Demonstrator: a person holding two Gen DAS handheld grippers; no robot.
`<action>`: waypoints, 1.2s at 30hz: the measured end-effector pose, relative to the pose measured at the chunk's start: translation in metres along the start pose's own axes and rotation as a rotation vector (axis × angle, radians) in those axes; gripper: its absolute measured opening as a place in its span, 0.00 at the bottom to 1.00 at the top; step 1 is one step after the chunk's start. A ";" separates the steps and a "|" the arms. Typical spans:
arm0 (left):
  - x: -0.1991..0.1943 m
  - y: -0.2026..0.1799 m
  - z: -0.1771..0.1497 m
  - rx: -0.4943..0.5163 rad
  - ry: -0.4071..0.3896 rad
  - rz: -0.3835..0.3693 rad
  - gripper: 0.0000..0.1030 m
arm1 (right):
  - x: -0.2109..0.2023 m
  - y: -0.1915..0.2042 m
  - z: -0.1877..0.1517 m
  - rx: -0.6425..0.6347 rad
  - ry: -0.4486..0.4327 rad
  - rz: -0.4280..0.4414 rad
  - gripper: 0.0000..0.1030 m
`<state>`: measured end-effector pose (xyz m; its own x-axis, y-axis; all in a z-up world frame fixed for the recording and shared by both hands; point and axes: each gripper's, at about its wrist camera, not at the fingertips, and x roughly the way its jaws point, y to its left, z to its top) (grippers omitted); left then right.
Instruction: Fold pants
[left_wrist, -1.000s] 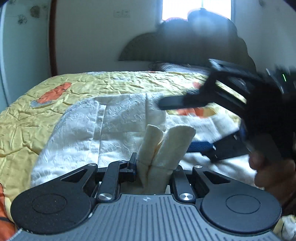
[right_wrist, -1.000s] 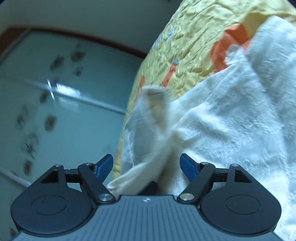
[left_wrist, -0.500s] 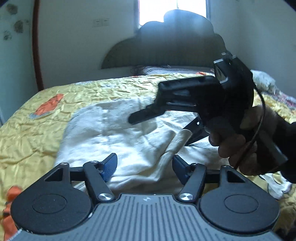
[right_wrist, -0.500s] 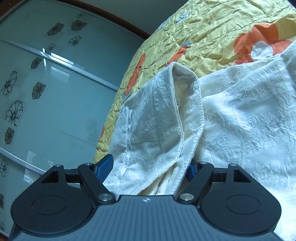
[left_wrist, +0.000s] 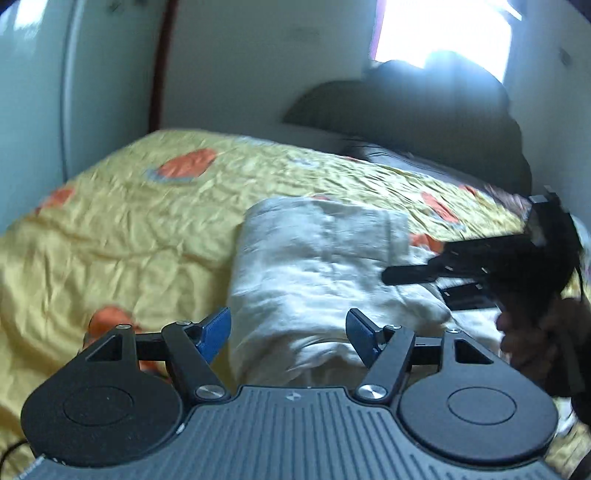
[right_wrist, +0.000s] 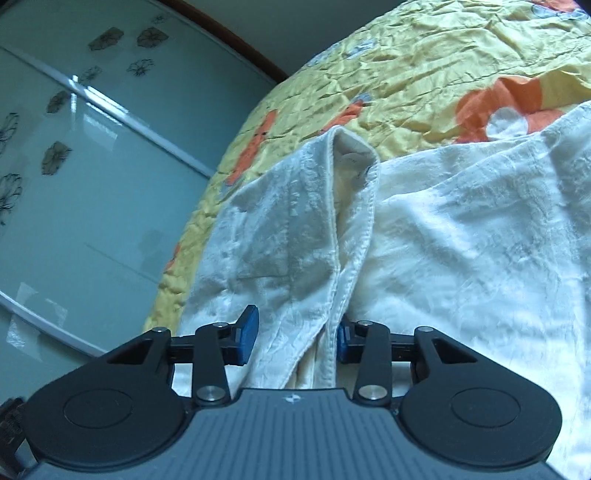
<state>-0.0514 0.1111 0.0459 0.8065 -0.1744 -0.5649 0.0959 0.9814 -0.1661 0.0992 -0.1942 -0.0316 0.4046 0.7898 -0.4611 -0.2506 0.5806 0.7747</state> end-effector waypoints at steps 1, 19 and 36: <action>0.002 0.004 0.000 -0.012 0.011 0.017 0.73 | 0.001 -0.001 -0.001 -0.003 0.008 0.001 0.38; 0.018 0.012 -0.002 -0.037 0.064 0.089 0.89 | 0.016 0.007 0.003 -0.037 0.032 -0.011 0.27; 0.004 0.014 -0.003 -0.017 0.054 0.049 0.88 | -0.003 0.009 0.024 -0.023 -0.034 0.047 0.14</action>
<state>-0.0484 0.1239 0.0392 0.7775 -0.1309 -0.6150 0.0468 0.9874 -0.1510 0.1168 -0.1959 -0.0129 0.4217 0.8092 -0.4091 -0.2898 0.5478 0.7848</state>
